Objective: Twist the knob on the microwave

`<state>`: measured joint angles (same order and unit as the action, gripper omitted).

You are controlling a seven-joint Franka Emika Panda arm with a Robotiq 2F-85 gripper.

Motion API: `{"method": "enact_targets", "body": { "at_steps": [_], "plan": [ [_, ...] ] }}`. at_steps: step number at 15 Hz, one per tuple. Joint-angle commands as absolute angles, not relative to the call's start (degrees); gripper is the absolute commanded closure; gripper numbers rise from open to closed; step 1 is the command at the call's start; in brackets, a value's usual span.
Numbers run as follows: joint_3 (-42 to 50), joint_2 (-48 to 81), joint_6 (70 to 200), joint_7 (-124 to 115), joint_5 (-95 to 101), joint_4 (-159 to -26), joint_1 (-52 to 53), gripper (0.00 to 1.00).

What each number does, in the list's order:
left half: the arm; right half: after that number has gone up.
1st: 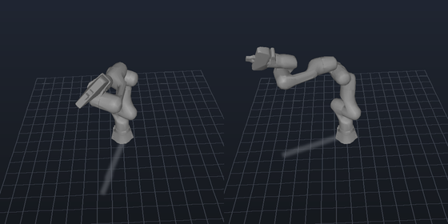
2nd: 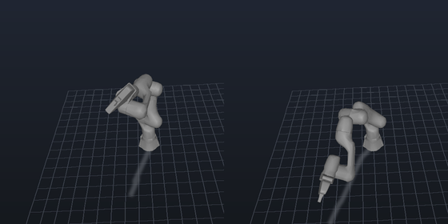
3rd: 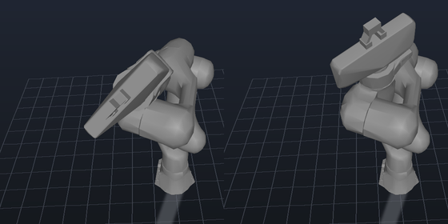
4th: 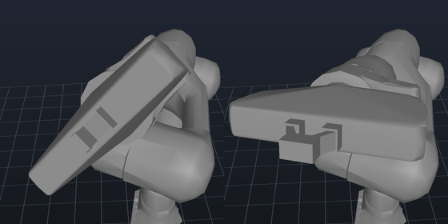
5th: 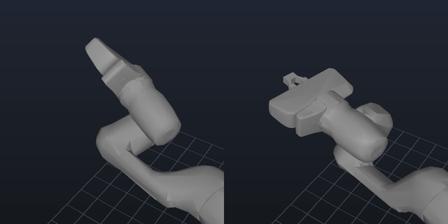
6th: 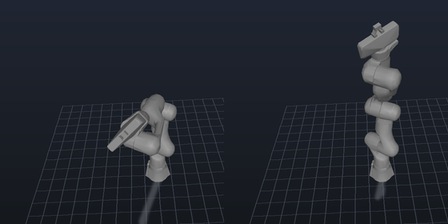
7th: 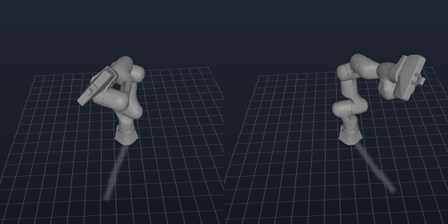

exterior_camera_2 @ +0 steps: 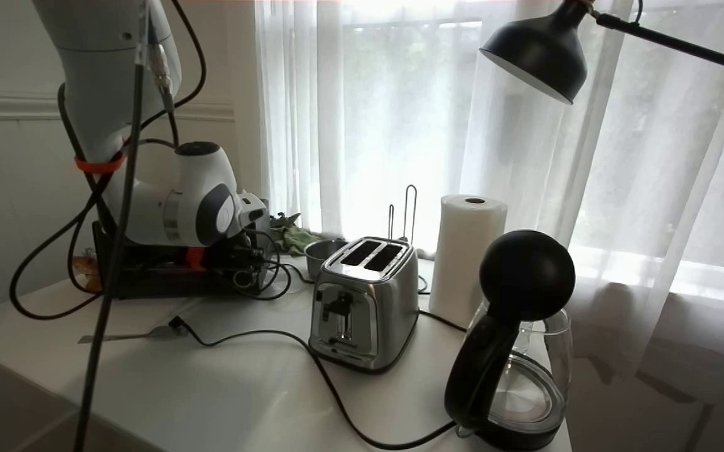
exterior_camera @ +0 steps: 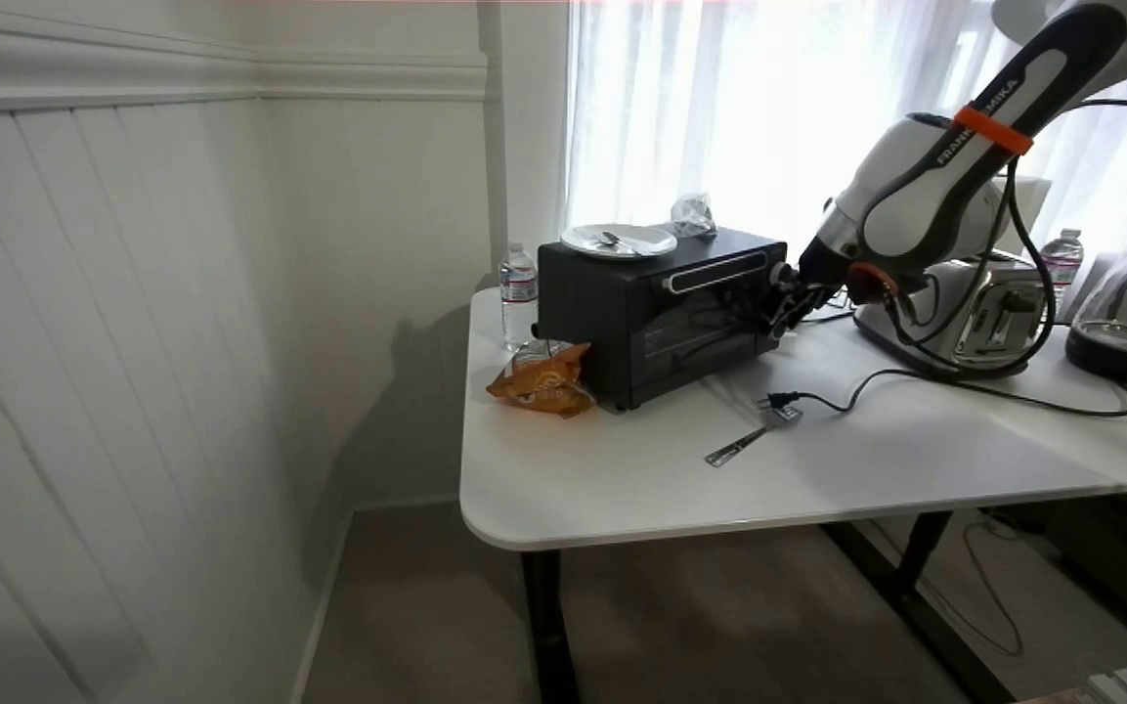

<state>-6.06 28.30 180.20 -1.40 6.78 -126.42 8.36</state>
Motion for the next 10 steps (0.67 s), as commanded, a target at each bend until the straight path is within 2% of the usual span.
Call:
{"method": "enact_targets", "body": {
  "at_steps": [1,5,10],
  "plan": [
    [-8.66,29.17,179.56,2.03,6.04,-125.11,5.80,0.65],
    [-9.65,29.45,179.22,3.15,5.89,-124.72,4.54,0.78],
    [-17.08,31.23,175.96,3.72,2.61,-123.19,-2.70,0.78]
  ]
}}
